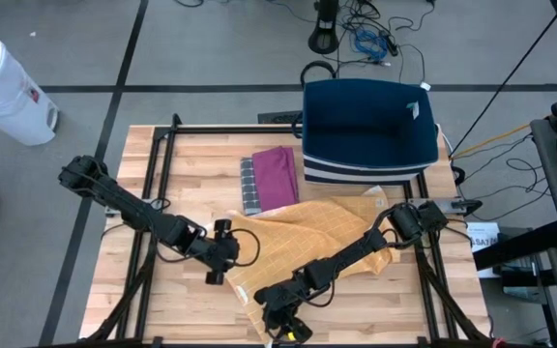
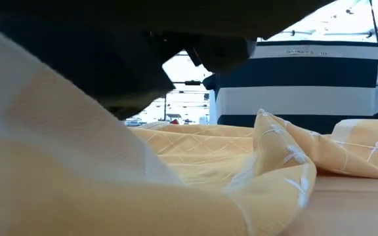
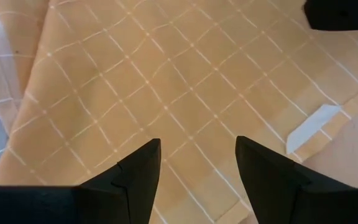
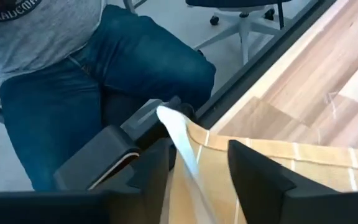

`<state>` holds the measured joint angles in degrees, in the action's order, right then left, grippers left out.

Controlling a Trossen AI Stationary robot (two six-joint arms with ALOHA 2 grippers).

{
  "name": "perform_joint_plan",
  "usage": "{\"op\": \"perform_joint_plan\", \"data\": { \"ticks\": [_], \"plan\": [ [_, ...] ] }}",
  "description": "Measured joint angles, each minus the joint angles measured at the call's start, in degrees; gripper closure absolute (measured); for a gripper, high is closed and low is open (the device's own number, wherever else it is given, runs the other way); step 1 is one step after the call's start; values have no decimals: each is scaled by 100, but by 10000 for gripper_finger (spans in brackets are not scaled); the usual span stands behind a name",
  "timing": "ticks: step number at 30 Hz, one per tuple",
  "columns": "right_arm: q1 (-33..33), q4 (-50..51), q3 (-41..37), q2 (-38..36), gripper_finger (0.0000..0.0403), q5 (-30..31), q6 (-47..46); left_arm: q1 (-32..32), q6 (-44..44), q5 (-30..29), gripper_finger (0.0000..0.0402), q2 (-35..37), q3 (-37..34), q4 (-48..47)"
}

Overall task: Fold towel
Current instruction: Fold the orange checkered towel

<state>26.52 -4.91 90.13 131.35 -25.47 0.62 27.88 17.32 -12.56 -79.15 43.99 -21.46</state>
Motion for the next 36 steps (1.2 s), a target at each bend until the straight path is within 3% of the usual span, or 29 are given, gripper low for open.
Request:
{"op": "perform_joint_plan", "data": {
  "ticks": [7,10,17,20,31,36],
  "plan": [
    [107,315,50,-9,330,-5,105,0,2,0,186,0,0,5],
    [149,348,50,-9,322,158,36,-2,4,0,186,0,0,3],
    [168,301,50,-9,229,460,-36,-2,7,0,186,0,0,7],
    [177,293,50,-9,215,468,16,-2,20,0,186,0,0,5],
    [215,-79,52,32,299,404,291,-2,15,0,186,0,0,7],
    [212,43,240,385,301,399,147,-4,15,0,186,0,0,8]
  ]
}}
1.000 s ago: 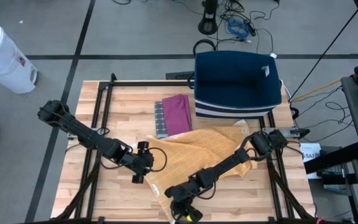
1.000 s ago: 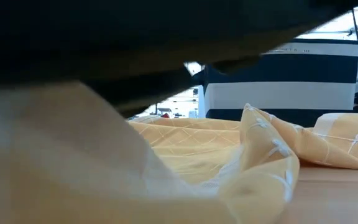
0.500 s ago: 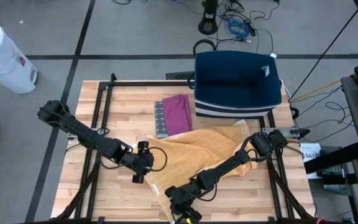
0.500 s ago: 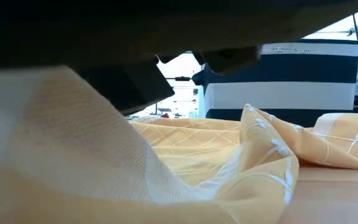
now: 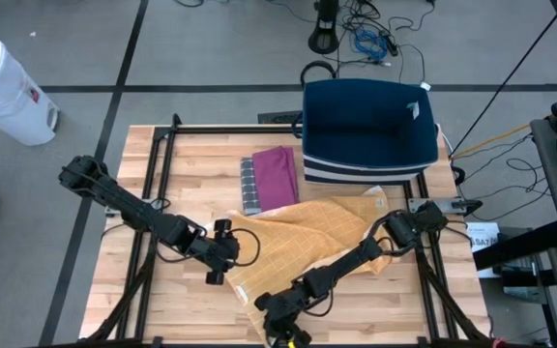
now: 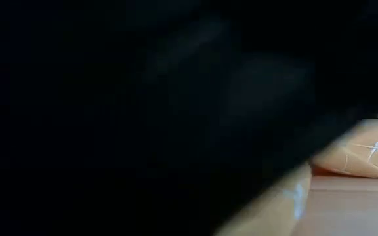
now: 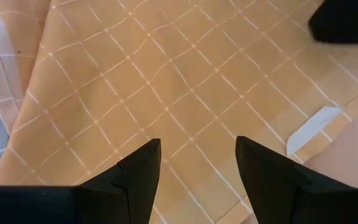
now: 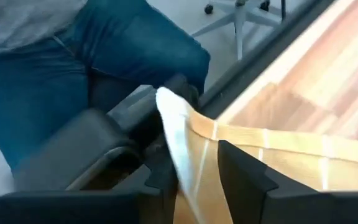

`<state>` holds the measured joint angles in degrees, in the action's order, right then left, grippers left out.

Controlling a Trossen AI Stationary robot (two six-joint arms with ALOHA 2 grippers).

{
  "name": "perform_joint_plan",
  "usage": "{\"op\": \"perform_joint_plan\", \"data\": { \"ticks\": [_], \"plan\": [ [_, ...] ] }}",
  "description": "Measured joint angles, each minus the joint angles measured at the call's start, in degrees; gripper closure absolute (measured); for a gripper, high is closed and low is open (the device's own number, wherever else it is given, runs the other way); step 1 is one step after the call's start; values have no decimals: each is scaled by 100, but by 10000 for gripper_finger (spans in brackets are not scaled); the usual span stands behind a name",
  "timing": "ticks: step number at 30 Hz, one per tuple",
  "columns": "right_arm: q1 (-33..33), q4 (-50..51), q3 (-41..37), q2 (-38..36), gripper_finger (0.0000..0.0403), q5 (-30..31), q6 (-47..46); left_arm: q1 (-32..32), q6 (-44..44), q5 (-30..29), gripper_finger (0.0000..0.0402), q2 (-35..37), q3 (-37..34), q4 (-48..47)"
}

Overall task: Fold towel
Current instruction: Fold the orange checkered towel

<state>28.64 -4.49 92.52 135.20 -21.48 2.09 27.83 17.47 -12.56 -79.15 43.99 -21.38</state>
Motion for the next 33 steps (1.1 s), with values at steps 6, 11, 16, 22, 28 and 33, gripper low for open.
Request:
{"op": "perform_joint_plan", "data": {
  "ticks": [6,11,16,22,28,33],
  "plan": [
    [-1,663,847,406,309,-131,242,4,4,0,186,0,0,-3],
    [0,1434,1271,419,368,-138,474,11,4,0,186,0,0,-1],
    [-9,2023,1554,419,400,-134,641,21,4,-1,186,0,0,-9],
    [48,2688,1992,386,403,209,850,141,-91,-2,186,0,-4,-266],
    [150,3633,2152,51,403,837,702,398,-69,-358,186,0,-343,-256],
    [262,4133,2154,-334,403,1127,384,479,343,-602,186,-2,-783,-257]
  ]
}}
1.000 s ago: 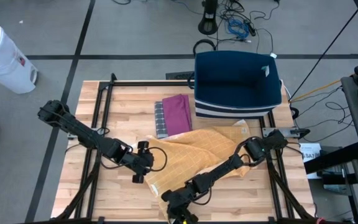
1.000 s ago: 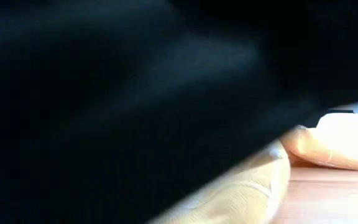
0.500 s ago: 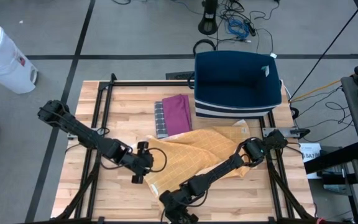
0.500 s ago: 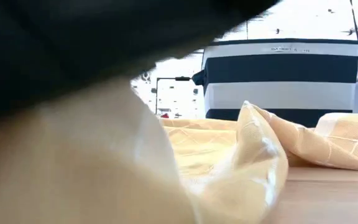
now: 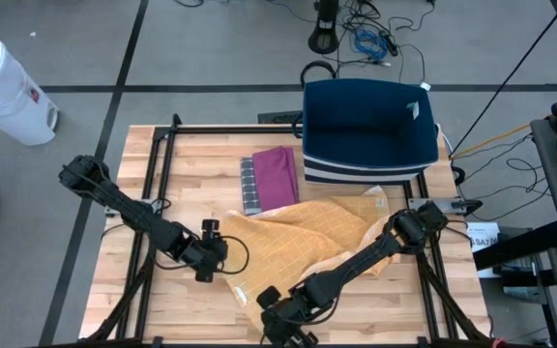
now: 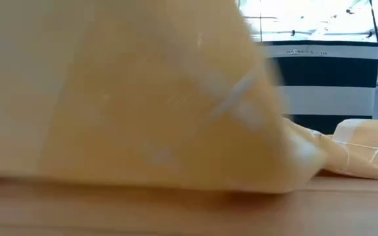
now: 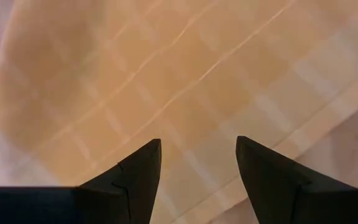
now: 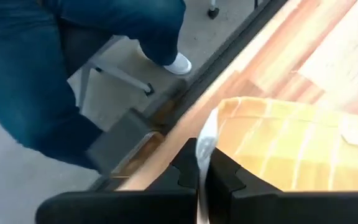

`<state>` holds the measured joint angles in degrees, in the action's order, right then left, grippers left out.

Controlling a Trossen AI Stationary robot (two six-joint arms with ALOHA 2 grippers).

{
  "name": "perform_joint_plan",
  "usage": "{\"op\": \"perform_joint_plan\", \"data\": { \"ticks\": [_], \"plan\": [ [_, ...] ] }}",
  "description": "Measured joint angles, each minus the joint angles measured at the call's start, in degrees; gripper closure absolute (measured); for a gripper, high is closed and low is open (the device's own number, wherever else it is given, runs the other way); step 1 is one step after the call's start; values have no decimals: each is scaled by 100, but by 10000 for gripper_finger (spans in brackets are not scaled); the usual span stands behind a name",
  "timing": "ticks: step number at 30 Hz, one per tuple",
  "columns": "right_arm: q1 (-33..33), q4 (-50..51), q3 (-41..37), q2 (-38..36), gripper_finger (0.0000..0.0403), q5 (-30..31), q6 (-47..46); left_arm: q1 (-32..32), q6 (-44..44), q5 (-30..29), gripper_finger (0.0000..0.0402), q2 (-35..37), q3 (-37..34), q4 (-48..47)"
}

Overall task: Fold towel
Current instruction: Fold the orange checkered towel

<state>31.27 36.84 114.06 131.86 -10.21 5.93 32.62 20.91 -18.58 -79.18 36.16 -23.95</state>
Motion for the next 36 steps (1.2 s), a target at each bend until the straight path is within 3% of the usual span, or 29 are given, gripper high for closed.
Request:
{"op": "perform_joint_plan", "data": {
  "ticks": [7,16,26,31,36],
  "plan": [
    [181,850,0,-455,403,278,-513,142,540,-23,186,0,-295,100],
    [292,1707,0,-757,403,623,-1178,651,470,244,177,0,-295,857],
    [341,2117,0,-796,403,603,-1449,947,1041,343,95,0,-295,144],
    [430,2175,-2,-967,403,643,-1622,997,1073,379,90,0,-295,-17],
    [624,2171,-2,-1299,403,1070,-1774,990,1161,348,90,0,-302,-318]
  ]
}}
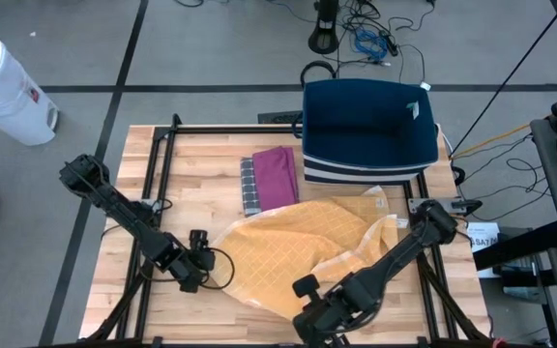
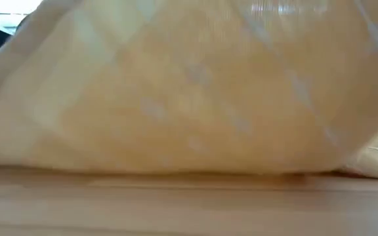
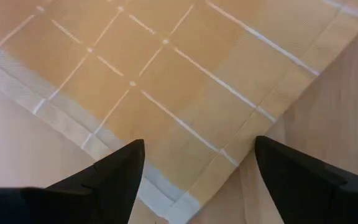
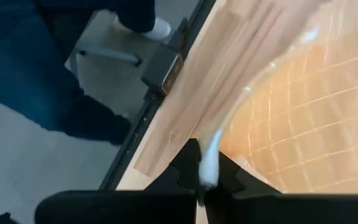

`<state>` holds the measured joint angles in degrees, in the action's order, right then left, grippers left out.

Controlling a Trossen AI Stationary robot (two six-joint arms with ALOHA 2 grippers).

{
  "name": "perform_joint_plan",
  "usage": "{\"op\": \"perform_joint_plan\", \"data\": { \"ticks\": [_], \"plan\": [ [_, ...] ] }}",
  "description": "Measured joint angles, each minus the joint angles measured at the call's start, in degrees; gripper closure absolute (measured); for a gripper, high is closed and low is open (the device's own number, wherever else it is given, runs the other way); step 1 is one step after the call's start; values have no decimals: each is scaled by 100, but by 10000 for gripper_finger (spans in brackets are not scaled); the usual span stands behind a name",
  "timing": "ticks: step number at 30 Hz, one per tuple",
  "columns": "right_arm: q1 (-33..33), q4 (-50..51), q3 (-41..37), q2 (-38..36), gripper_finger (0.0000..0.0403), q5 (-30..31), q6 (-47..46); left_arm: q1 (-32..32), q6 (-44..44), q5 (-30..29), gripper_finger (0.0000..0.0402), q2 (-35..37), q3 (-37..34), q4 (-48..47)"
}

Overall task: Fold towel
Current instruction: Fold the orange checkered towel

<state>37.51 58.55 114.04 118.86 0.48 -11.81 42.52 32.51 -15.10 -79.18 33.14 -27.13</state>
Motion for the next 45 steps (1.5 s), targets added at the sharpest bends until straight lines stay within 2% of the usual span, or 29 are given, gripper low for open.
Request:
{"op": "perform_joint_plan", "data": {
  "ticks": [6,11,15,21,31,37,45],
  "plan": [
    [167,6,2,-262,403,516,-104,-63,-144,324,90,2,-255,779],
    [164,30,2,-279,403,571,-105,-230,95,336,91,-144,-530,1116],
    [167,35,2,-279,403,573,-105,-338,-5,281,111,-177,-653,1527],
    [189,118,0,-316,403,580,-121,-414,-255,102,179,-201,-673,1641],
    [268,166,0,-316,403,858,-131,-437,-605,-314,384,-213,-690,1590],
    [340,190,0,-316,403,1032,-236,-431,-610,-446,398,-219,-644,1679],
    [423,-82,0,-322,403,1034,-239,-291,-908,-759,399,94,-83,1464]
  ]
}}
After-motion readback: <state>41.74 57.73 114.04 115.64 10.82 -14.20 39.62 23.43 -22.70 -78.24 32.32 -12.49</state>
